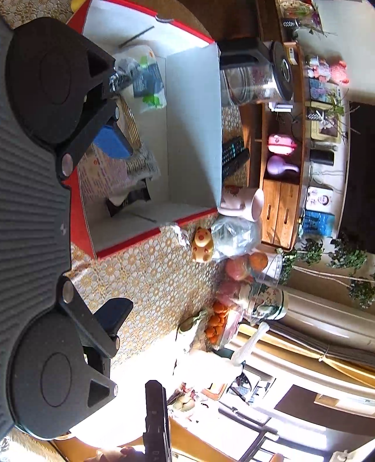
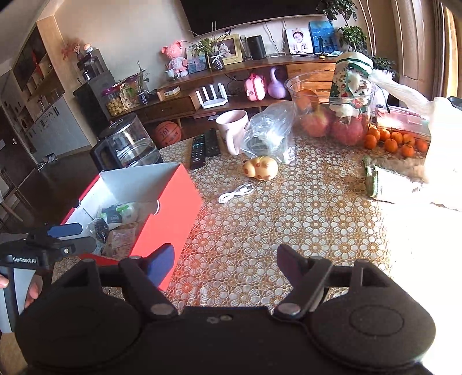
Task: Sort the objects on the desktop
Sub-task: 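Move both grippers away from the box toward the yellow toy and cable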
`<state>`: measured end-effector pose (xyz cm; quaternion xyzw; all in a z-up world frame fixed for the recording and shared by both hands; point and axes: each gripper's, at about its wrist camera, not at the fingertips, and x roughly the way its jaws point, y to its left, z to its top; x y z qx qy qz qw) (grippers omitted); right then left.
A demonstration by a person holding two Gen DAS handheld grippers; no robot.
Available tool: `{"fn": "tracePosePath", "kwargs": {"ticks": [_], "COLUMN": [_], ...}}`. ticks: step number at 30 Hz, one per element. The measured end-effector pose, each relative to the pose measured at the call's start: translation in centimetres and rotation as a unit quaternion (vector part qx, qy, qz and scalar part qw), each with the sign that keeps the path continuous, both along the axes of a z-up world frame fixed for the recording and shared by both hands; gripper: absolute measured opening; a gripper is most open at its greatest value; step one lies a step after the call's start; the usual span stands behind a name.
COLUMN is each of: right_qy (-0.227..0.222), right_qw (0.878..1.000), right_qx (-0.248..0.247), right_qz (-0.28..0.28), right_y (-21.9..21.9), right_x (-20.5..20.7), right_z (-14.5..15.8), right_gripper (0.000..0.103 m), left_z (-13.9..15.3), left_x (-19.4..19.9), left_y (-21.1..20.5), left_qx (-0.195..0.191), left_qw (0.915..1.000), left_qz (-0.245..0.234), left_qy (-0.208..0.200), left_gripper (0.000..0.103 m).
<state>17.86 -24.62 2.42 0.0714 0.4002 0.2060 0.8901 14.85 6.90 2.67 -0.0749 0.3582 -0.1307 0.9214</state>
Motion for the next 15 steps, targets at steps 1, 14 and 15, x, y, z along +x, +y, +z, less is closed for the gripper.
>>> {"fn": "tracePosePath", "kwargs": {"ticks": [1, 14, 15], "right_qy": [-0.001, 0.008, 0.011], "right_qw": [1.0, 1.0, 1.0], "right_qx": [0.0, 0.0, 0.0], "right_qz": [-0.001, -0.009, -0.01], "right_y": [-0.3, -2.0, -2.0], "right_x": [0.2, 5.1, 5.6], "right_z": [0.0, 0.1, 0.0], "right_gripper": [0.079, 0.085, 0.086], "left_z": [0.1, -0.2, -0.3], "left_x": [0.2, 4.4, 4.9], "left_y": [-0.9, -9.0, -9.3], "left_qx": [0.001, 0.043, 0.045], "left_qw": [0.9999, 0.9943, 0.9937], "left_qz": [-0.01, -0.096, -0.1], "left_qy": [0.001, 0.018, 0.021], "left_gripper": [0.103, 0.103, 0.103]}}
